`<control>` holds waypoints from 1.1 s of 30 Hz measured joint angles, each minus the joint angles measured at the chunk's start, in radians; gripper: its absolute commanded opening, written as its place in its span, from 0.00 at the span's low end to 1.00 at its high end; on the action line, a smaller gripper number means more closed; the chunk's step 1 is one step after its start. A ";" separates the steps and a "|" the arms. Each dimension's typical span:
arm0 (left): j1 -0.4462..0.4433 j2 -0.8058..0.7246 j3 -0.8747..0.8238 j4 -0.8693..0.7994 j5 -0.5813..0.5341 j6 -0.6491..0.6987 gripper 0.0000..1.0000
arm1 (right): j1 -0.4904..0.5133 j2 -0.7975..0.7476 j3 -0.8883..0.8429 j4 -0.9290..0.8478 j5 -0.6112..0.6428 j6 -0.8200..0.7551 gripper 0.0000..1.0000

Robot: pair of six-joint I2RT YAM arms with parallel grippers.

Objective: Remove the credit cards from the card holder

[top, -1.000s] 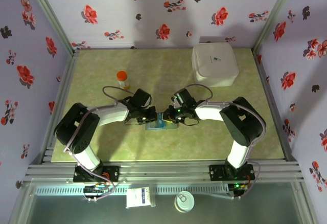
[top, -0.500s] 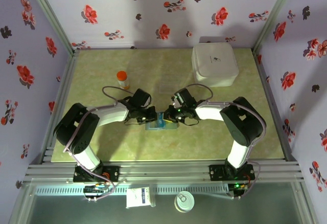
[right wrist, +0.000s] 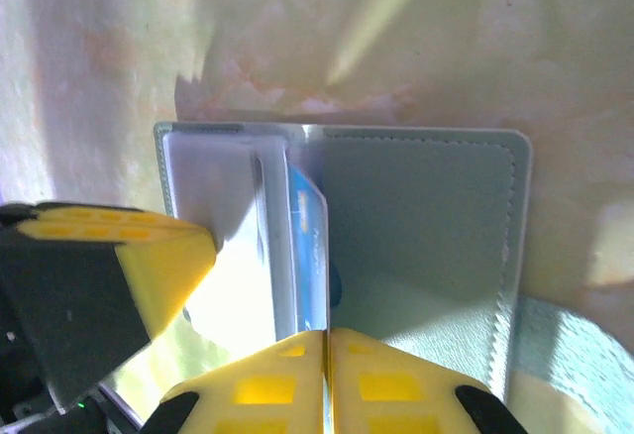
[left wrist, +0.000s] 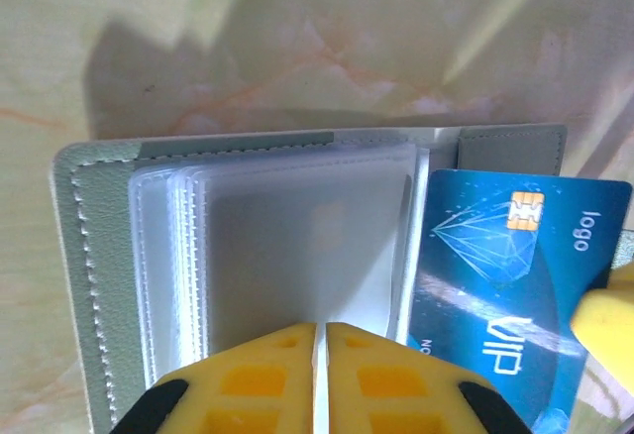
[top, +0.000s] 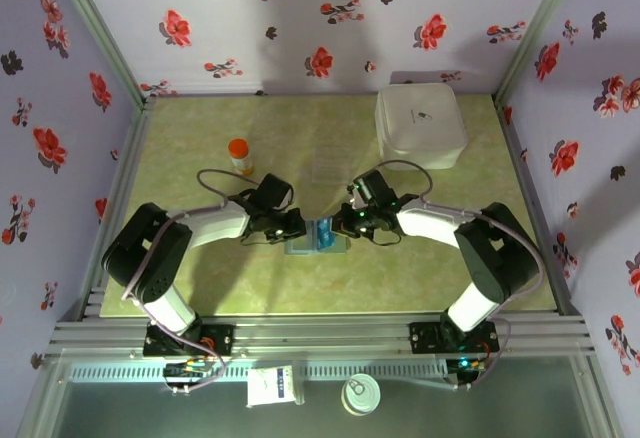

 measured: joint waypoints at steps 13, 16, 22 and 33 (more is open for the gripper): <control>0.016 -0.046 0.000 -0.014 0.012 0.001 0.14 | -0.005 -0.014 0.286 -0.388 0.181 -0.429 0.01; 0.019 -0.058 0.000 -0.032 0.011 0.005 0.15 | -0.005 0.017 0.363 -0.468 0.230 -0.588 0.00; 0.026 -0.093 0.000 -0.074 0.010 0.008 0.15 | -0.005 0.091 0.489 -0.605 0.306 -0.910 0.00; 0.033 -0.170 0.000 -0.124 -0.009 0.008 0.15 | -0.011 0.187 0.693 -0.725 0.346 -1.424 0.00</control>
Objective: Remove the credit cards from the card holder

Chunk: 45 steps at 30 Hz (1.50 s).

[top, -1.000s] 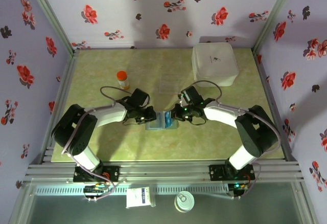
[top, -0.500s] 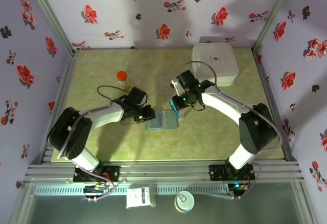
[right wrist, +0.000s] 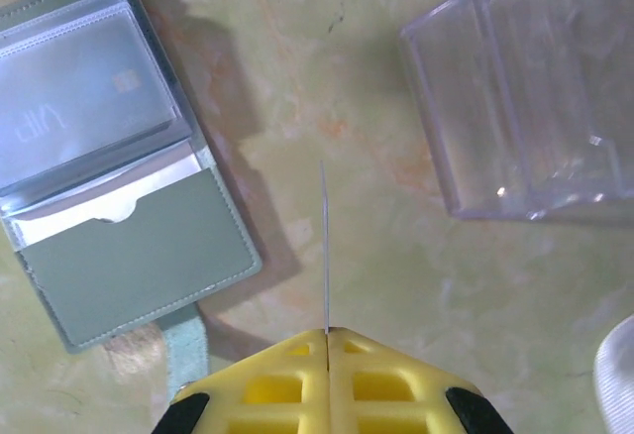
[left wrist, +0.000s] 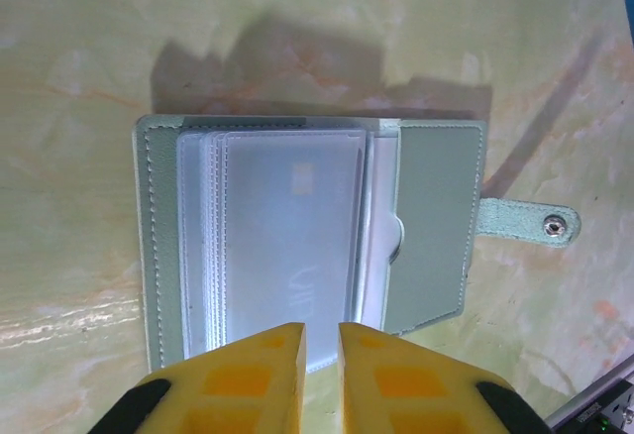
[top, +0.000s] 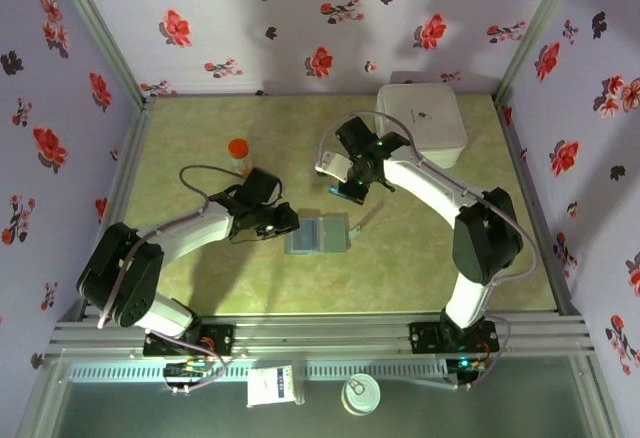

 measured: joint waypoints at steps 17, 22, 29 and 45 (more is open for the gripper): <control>0.031 -0.068 0.000 -0.082 -0.059 -0.008 0.15 | -0.096 0.435 0.638 -0.262 -0.087 -0.243 0.00; 0.041 -0.068 0.000 -0.095 -0.064 -0.008 0.15 | -0.100 0.542 0.790 -0.338 -0.087 -0.281 0.00; 0.055 -0.071 0.000 -0.101 -0.071 -0.008 0.15 | -0.100 0.581 0.843 -0.374 -0.087 -0.320 0.00; 0.075 -0.083 -0.020 -0.101 -0.079 -0.009 0.15 | -0.100 0.647 0.858 -0.402 -0.115 -0.348 0.00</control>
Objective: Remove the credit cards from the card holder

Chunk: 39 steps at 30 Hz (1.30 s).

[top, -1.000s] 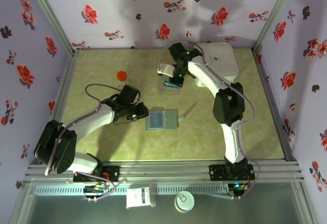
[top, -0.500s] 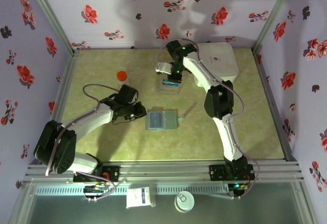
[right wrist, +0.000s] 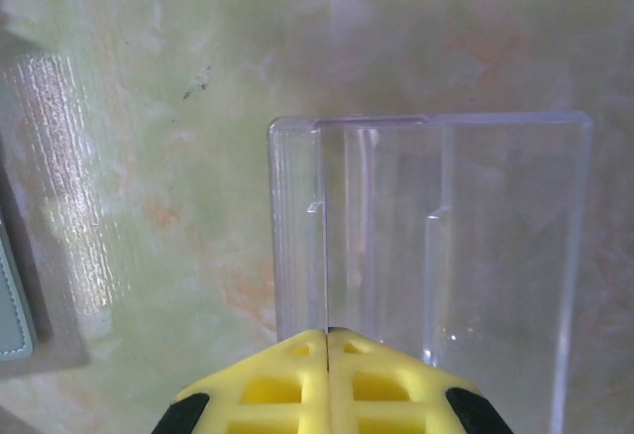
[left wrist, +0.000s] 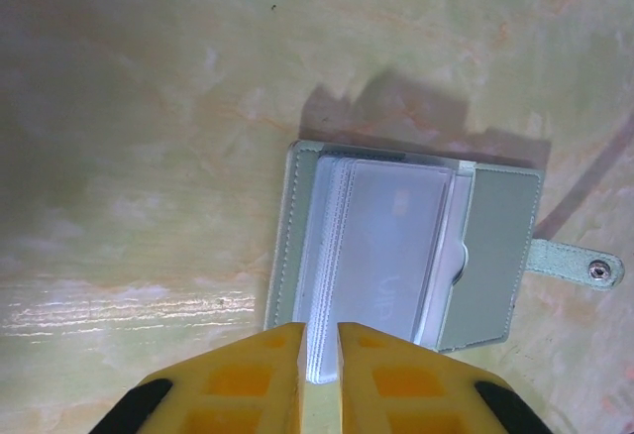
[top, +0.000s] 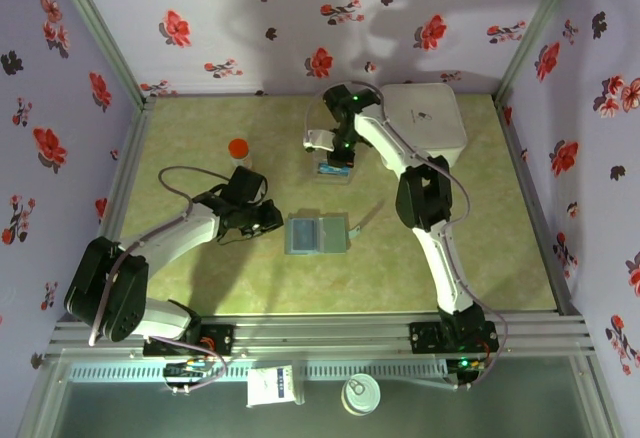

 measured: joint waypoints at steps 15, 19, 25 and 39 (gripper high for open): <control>0.000 -0.007 -0.021 0.004 0.000 -0.018 0.15 | 0.018 0.023 0.010 -0.115 -0.059 0.002 0.00; 0.000 -0.026 -0.039 0.008 0.000 -0.021 0.15 | 0.025 0.039 0.017 -0.131 -0.077 0.005 0.00; 0.000 -0.046 -0.059 0.011 0.000 -0.028 0.15 | 0.024 0.046 0.023 -0.133 -0.099 0.023 0.05; 0.000 -0.048 -0.059 0.030 0.000 -0.043 0.15 | 0.024 0.041 0.044 -0.102 -0.092 0.110 0.21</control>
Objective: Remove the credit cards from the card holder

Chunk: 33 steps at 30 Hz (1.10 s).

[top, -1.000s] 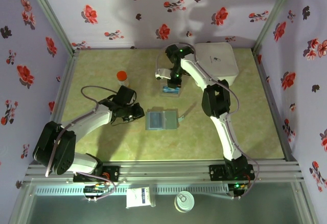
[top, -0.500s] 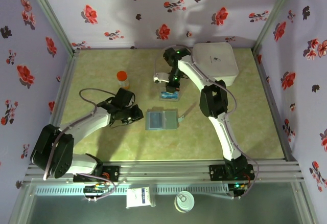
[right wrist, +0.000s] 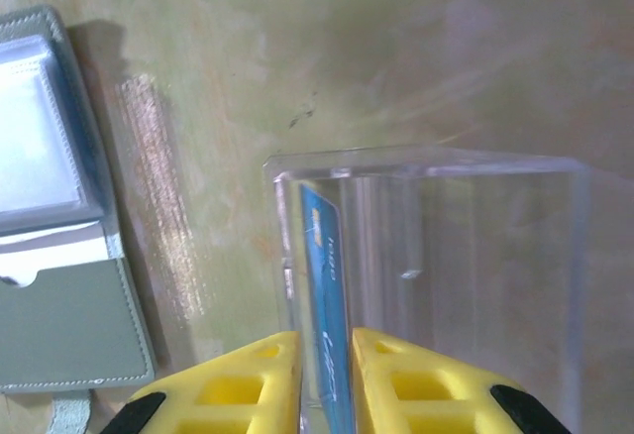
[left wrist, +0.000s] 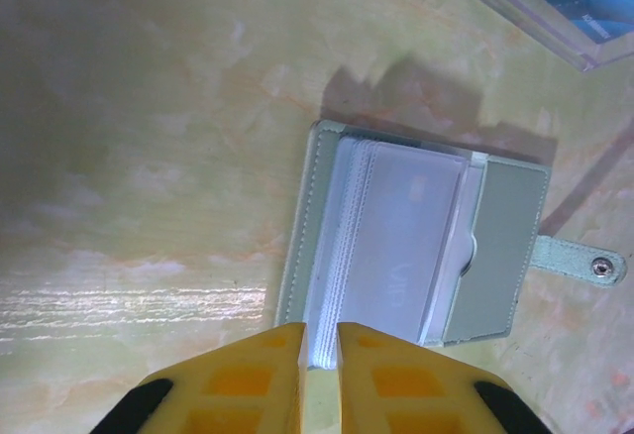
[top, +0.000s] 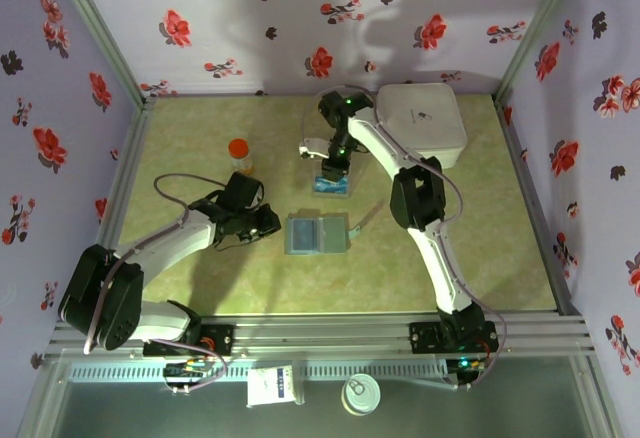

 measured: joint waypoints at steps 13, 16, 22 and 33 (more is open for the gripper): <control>-0.014 0.000 -0.027 0.078 0.005 -0.016 0.15 | 0.000 -0.321 -0.402 0.361 0.100 0.331 0.17; -0.027 0.005 -0.027 0.101 0.008 -0.023 0.15 | 0.002 -0.404 -0.562 0.476 0.107 0.451 0.18; -0.050 0.035 -0.027 0.138 0.008 -0.026 0.15 | 0.016 -0.571 -0.864 0.706 0.129 0.742 0.19; -0.106 0.092 -0.026 0.147 -0.005 -0.025 0.13 | 0.124 -0.811 -1.306 1.083 0.143 1.312 0.16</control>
